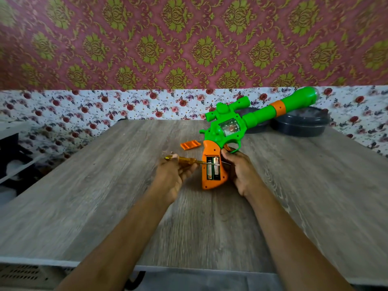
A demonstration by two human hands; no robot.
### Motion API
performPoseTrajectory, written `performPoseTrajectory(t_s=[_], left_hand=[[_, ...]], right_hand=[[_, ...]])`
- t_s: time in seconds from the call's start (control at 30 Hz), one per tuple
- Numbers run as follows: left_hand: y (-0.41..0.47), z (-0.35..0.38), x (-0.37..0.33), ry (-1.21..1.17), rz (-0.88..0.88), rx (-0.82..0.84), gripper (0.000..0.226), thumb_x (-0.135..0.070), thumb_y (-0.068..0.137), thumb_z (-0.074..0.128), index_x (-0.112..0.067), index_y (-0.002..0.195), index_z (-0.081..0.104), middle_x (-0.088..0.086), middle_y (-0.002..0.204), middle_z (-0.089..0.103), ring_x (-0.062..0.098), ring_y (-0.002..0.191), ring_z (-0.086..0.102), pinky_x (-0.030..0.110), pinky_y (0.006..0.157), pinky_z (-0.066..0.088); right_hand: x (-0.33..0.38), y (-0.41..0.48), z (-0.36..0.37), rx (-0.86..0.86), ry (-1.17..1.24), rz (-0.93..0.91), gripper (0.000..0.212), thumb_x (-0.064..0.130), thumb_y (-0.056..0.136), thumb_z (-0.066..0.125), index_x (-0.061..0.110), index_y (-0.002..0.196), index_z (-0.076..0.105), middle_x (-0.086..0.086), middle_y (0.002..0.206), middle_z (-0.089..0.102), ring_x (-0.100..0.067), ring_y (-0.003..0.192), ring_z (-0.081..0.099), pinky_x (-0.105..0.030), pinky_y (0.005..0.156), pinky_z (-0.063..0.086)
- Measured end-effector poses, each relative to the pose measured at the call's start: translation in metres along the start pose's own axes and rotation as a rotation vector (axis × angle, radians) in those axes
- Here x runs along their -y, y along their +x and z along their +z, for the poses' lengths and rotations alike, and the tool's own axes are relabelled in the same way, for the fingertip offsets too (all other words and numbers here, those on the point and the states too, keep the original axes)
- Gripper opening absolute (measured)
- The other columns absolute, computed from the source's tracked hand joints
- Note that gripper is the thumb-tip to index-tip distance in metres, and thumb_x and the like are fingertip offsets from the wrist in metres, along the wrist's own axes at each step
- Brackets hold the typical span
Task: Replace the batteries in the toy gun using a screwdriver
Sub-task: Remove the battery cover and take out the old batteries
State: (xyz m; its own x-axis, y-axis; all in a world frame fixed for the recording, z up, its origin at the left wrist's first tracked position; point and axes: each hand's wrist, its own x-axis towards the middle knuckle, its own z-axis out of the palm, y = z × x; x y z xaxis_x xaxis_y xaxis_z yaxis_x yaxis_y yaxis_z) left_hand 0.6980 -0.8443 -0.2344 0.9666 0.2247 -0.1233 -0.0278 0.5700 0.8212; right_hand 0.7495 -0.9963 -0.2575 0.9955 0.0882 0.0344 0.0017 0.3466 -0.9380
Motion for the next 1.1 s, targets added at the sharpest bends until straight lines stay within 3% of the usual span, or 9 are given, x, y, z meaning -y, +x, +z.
performPoseTrajectory(t_s=[0.1, 0.23, 0.33, 0.43, 0.67, 0.97, 1.1], left_hand=[[-0.004, 0.003, -0.004, 0.047, 0.240, -0.005, 0.011, -0.016, 0.104, 0.030, -0.007, 0.105, 0.036, 0.015, 0.084, 0.060, 0.022, 0.072, 0.064, 0.028, 0.066, 0.060], [-0.011, 0.000, -0.007, 0.412, 0.848, 0.113, 0.013, -0.017, 0.103, 0.032, -0.014, 0.115, 0.030, 0.017, 0.096, 0.063, 0.018, 0.080, 0.068, 0.025, 0.073, 0.058], [-0.016, 0.001, 0.000, 0.693, 1.092, 0.163, 0.016, -0.021, 0.100, 0.033, -0.019, 0.115, 0.030, -0.005, 0.093, 0.065, 0.005, 0.081, 0.068, 0.019, 0.074, 0.056], [-0.017, 0.002, 0.003, 0.769, 1.142, 0.234, 0.017, -0.026, 0.098, 0.034, -0.024, 0.115, 0.032, -0.017, 0.096, 0.062, 0.003, 0.082, 0.067, 0.015, 0.074, 0.054], [-0.018, 0.000, 0.002, 0.755, 1.181, 0.272, 0.028, -0.044, 0.098, 0.031, -0.022, 0.115, 0.031, -0.010, 0.099, 0.064, 0.005, 0.086, 0.068, 0.021, 0.078, 0.055], [-0.018, 0.000, 0.004, 0.804, 1.166, 0.282, 0.026, -0.042, 0.098, 0.031, -0.024, 0.116, 0.031, -0.014, 0.103, 0.062, 0.005, 0.087, 0.067, 0.018, 0.078, 0.053], [-0.017, 0.000, 0.004, 0.799, 1.135, 0.264, 0.022, -0.039, 0.099, 0.033, -0.023, 0.115, 0.031, -0.007, 0.099, 0.065, 0.006, 0.082, 0.068, 0.022, 0.075, 0.055]], right_hand=[[-0.001, 0.000, -0.001, -0.011, -0.027, 0.006, 0.010, 0.015, 0.086, 0.059, 0.014, 0.092, 0.067, -0.007, 0.097, 0.068, -0.027, 0.100, 0.061, -0.045, 0.098, 0.044], [0.001, -0.001, 0.001, 0.000, 0.008, -0.007, 0.013, 0.011, 0.089, 0.053, 0.015, 0.088, 0.065, -0.001, 0.085, 0.068, -0.020, 0.085, 0.061, -0.039, 0.087, 0.047], [0.002, -0.001, 0.001, 0.012, 0.029, -0.003, 0.014, 0.009, 0.090, 0.051, 0.015, 0.088, 0.064, 0.000, 0.082, 0.068, -0.020, 0.082, 0.061, -0.038, 0.082, 0.047], [0.004, -0.003, 0.002, 0.025, 0.023, -0.006, 0.014, 0.009, 0.090, 0.050, 0.015, 0.088, 0.062, -0.003, 0.086, 0.065, -0.018, 0.081, 0.060, -0.035, 0.078, 0.047], [0.006, -0.006, 0.003, 0.028, 0.026, -0.007, 0.013, 0.010, 0.091, 0.049, 0.015, 0.092, 0.061, -0.004, 0.089, 0.064, -0.018, 0.081, 0.060, -0.032, 0.072, 0.047], [0.006, -0.007, 0.002, 0.052, 0.016, -0.013, 0.013, 0.012, 0.091, 0.049, 0.016, 0.092, 0.062, -0.003, 0.089, 0.065, -0.017, 0.081, 0.060, -0.031, 0.070, 0.048], [0.006, -0.006, 0.004, 0.044, -0.004, 0.000, 0.014, 0.011, 0.091, 0.050, 0.017, 0.090, 0.062, -0.001, 0.087, 0.065, -0.016, 0.079, 0.060, -0.030, 0.070, 0.048]])
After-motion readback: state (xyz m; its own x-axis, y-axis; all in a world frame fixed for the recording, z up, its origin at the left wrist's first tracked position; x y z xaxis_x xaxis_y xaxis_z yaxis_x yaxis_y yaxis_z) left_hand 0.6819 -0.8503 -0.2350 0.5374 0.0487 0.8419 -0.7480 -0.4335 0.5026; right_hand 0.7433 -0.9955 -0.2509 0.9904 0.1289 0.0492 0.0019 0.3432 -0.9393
